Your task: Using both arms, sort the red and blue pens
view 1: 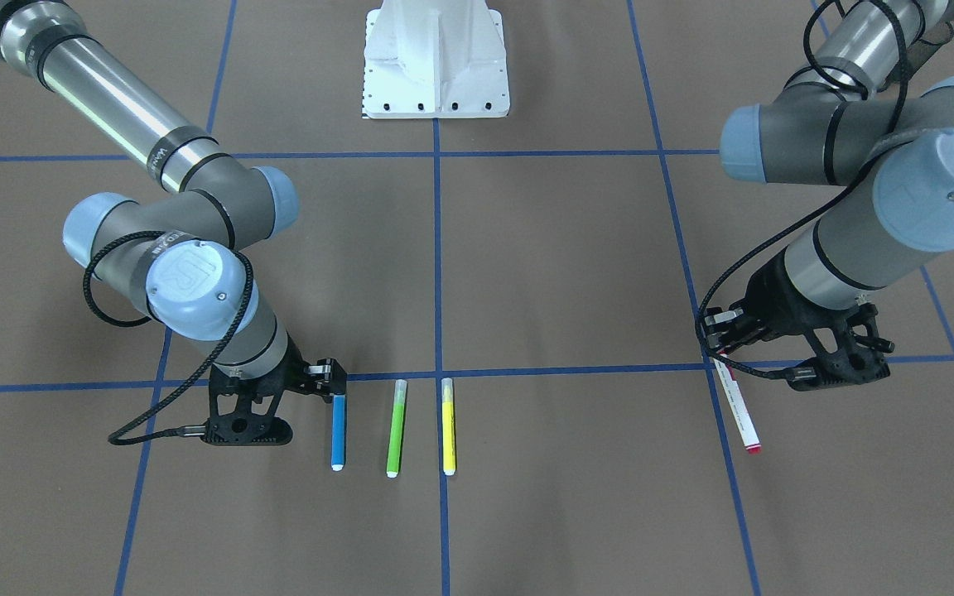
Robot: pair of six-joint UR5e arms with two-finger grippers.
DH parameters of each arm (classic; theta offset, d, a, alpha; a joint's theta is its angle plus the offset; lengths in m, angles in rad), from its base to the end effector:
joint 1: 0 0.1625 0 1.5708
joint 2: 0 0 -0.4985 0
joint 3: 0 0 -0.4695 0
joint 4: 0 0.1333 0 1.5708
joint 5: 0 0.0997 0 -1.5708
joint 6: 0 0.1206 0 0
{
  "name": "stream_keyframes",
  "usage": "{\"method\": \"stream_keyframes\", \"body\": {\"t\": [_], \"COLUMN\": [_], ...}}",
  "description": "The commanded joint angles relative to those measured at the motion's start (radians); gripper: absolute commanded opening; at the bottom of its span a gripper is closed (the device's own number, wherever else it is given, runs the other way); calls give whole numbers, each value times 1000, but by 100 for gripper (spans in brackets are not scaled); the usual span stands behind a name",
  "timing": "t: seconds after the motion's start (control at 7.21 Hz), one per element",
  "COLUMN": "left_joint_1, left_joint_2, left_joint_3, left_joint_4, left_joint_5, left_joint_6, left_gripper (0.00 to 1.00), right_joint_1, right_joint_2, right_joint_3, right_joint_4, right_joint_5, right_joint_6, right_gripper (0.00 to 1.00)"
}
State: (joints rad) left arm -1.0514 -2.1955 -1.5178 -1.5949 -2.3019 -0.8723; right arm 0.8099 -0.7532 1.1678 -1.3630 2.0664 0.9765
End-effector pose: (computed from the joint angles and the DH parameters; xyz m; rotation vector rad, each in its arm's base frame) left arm 0.3608 -0.7374 0.3312 -0.0179 0.9072 -0.1107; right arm -0.5906 -0.7304 0.3424 0.0276 -0.7742 0.0505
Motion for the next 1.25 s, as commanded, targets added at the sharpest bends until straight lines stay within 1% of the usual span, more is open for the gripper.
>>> {"method": "stream_keyframes", "body": {"t": [0.0, 0.28, 0.42, 0.69, 0.97, 1.11], "left_joint_1": [-1, 1, 1, 1, 1, 1], "left_joint_2": [-1, -1, 0, 0, 0, 0], "left_joint_3": [-1, 2, 2, 4, 4, 4], "left_joint_4": [1, 1, 1, 1, 1, 1], "left_joint_5": [2, 2, 2, 2, 2, 2], "left_joint_6": [1, 1, 1, 10, 10, 10], "left_gripper": [0, 0, 0, 0, 0, 0], "right_joint_1": [-35, -49, -51, -51, -54, -54], "right_joint_2": [34, 44, 73, 80, 77, 77], "right_joint_3": [-48, -62, -104, -114, -114, -117], "right_joint_4": [2, 7, 8, 8, 8, 8], "right_joint_5": [-23, -25, -25, -23, -23, -23], "right_joint_6": [-4, -4, -24, -53, -61, -62], "right_gripper": [91, 86, 82, 80, 70, 70]}}
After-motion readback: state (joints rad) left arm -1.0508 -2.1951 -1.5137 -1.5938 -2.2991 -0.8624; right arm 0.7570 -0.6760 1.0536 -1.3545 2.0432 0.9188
